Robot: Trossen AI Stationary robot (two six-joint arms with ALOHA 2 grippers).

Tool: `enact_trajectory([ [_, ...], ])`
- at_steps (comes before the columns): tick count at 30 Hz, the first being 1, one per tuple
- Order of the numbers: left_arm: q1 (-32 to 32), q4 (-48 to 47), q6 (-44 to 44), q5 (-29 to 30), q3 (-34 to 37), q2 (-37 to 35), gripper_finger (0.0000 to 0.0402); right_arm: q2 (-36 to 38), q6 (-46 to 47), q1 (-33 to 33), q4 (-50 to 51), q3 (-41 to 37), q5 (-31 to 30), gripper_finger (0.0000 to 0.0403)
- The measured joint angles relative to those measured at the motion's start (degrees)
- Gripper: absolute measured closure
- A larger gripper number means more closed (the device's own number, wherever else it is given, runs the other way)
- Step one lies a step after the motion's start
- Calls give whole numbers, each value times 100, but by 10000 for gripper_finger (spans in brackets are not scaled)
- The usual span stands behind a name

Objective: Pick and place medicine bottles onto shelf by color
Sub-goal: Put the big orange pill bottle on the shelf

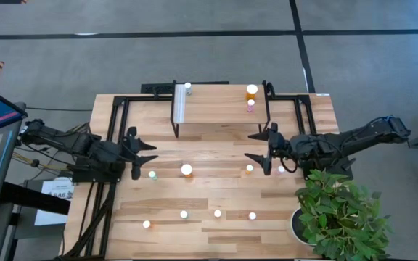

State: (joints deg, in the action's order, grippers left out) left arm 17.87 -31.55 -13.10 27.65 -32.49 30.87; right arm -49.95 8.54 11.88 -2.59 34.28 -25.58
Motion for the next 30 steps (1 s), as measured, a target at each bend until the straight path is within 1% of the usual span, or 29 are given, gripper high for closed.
enact_trajectory([
  [6, 0, -571, -4, -5, 2, 0, 263, 2, 38, 135, -4, 0, 2, 46],
  [30, 0, -514, 0, -10, 2, -2, 263, 2, 2, 188, -4, 1, 6, 46],
])
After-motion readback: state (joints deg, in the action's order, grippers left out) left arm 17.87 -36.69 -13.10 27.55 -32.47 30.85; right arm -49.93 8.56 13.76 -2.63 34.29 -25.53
